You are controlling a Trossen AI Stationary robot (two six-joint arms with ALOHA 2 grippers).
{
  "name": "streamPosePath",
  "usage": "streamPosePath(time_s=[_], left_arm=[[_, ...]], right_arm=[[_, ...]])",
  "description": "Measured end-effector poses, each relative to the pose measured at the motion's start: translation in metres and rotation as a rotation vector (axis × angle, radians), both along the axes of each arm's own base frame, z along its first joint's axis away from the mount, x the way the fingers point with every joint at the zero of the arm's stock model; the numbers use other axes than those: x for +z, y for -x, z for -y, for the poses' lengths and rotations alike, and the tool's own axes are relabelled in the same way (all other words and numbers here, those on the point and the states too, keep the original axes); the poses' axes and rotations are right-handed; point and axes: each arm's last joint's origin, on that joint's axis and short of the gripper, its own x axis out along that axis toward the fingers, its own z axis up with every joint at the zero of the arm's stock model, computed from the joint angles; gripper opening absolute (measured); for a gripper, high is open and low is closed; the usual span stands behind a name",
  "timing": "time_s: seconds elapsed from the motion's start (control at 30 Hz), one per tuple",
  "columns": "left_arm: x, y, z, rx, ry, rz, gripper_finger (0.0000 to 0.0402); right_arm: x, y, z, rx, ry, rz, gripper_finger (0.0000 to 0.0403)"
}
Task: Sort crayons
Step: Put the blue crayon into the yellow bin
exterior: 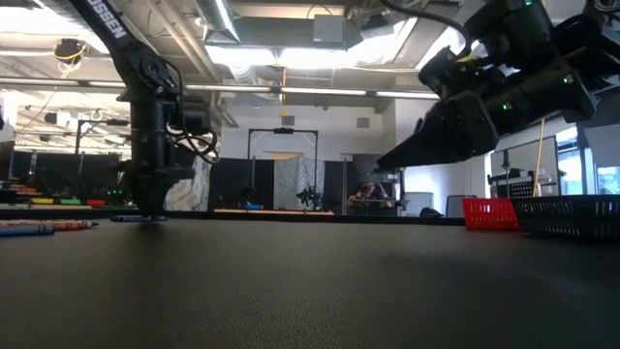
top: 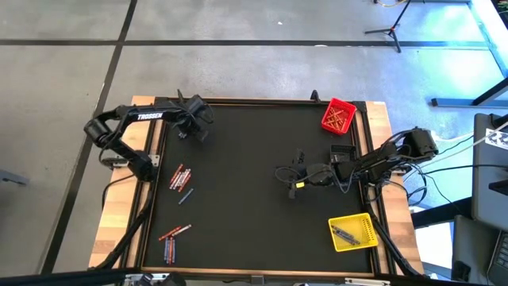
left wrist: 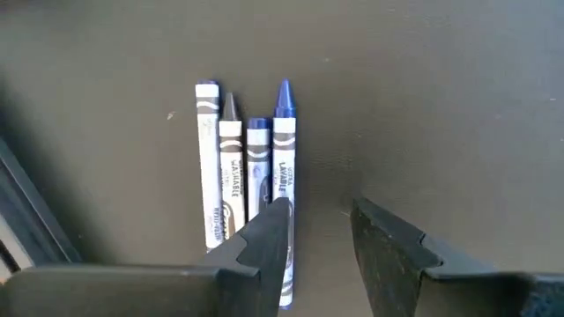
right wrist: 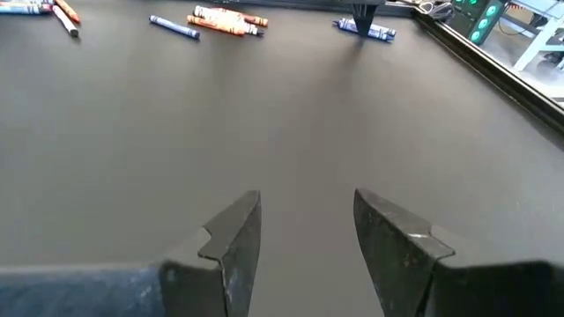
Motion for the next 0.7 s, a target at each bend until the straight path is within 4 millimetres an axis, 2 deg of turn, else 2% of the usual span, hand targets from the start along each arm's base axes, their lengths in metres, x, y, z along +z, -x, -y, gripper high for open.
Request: streamPosePath(time_s=[0.17, 0.33, 0.47, 0.57, 0.7], left_arm=[[-0.003, -0.002, 0.002, -0.022, 0.021, 0.013, 0.0118], [-0.002, -0.001, -0.001, -0.012, -0.049, -0.036, 0.0118], [-0.002, -0.004, 0.001, -0.042, 0.001, 0.017, 0.0118], [0.002, -0.008, 0.003, -0.068, 0.023, 0.036, 0.0118], [0.009, -0.01, -0.001, -0.054, -0.031, -0.025, 0.0118]], right_arm=[[0.0, 0.0, 0.0, 0.0, 0.0, -0.002, 0.0182], [-0.001, 0.0, 0.0, 0.0, 0.001, -0.007, 0.0182], [-0.001, 0.0, 0.0, 0.0, 0.0, -0.007, 0.0182], [-0.001, 0.0, 0.0, 0.0, 0.0, -0.007, 0.0182], [-0.001, 0.0, 0.0, -0.002, -0.004, -0.007, 0.0182]])
